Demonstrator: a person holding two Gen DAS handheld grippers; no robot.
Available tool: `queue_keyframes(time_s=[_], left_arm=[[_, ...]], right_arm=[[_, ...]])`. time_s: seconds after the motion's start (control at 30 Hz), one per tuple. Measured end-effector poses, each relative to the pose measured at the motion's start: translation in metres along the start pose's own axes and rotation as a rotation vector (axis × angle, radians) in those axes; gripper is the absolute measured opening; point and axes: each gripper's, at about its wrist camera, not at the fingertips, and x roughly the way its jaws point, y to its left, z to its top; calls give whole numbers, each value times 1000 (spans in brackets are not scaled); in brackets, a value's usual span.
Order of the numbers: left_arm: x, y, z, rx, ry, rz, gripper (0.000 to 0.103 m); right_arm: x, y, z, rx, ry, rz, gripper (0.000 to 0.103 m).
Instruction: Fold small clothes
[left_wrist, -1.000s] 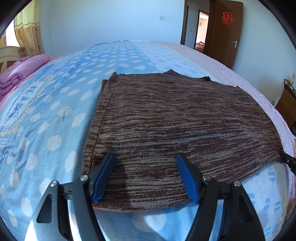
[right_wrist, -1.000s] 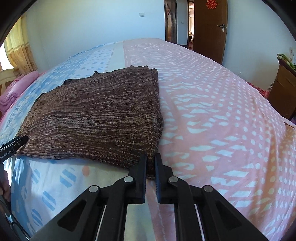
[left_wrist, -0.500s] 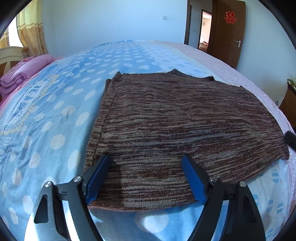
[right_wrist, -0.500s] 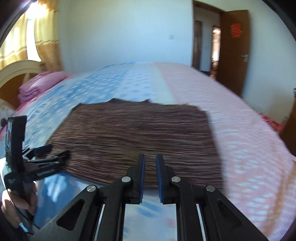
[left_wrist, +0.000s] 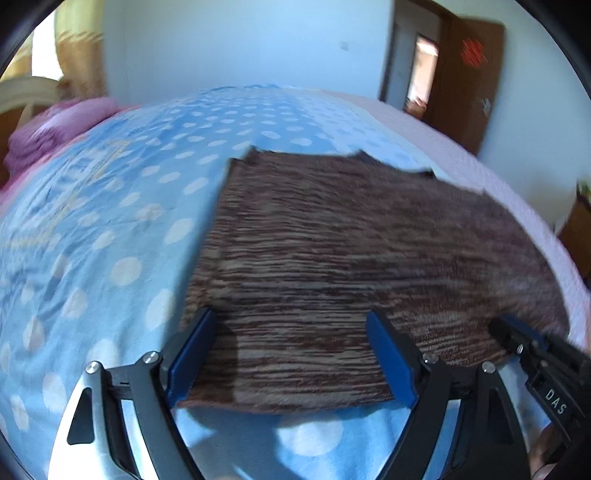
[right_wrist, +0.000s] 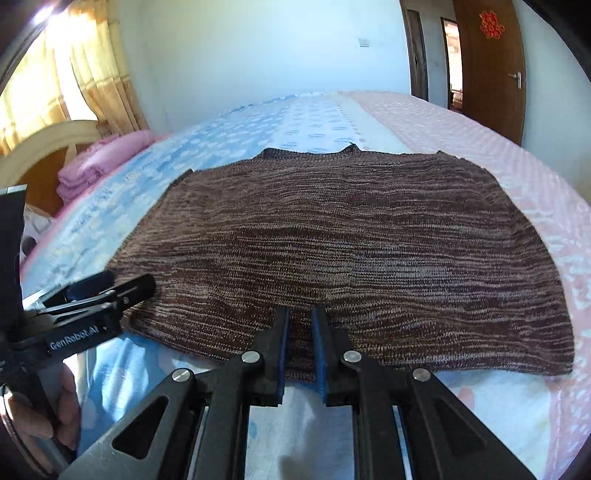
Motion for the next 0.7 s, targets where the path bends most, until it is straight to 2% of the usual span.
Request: queue_keyframes(time_s=[0.1,0.2,0.23,0.3,0.33,0.43,0.53,0.63,0.67,0.7], left_arm=[[-21,32,-12,-200,-60,-14,87],[-29,62,-32,-383,-36,-57,87],[-36,66,-36,-408,-46,-73,87],[-49,62,-43,-413,-50,-28,87],[-51,57,-46,-410,-46,-36,87],[-44,43,-49,-432,-19,-112,89],[-34,37,-40,-434,-33,-97,94],[-23,42,-23,-506,-43,-140,94],[-21,43,-19,-521,-45,-152,94],[-20,43,-16,-534,-45,-176,88]], right_arm=[[-1,-7,-1,46,-8,48,13],[-2,-7,-3,56,-11,62,13],[-3,-6,-3,55,-12,62,13],[-4,-8,-4,61,-14,70,13],[-4,-9,-4,70,-15,80,13],[-4,-12,-4,86,-17,97,13],[-5,-12,-5,85,-19,98,13],[-5,-12,-5,85,-18,98,13],[-5,-12,-5,85,-19,99,13],[-5,-12,-5,86,-20,99,13]])
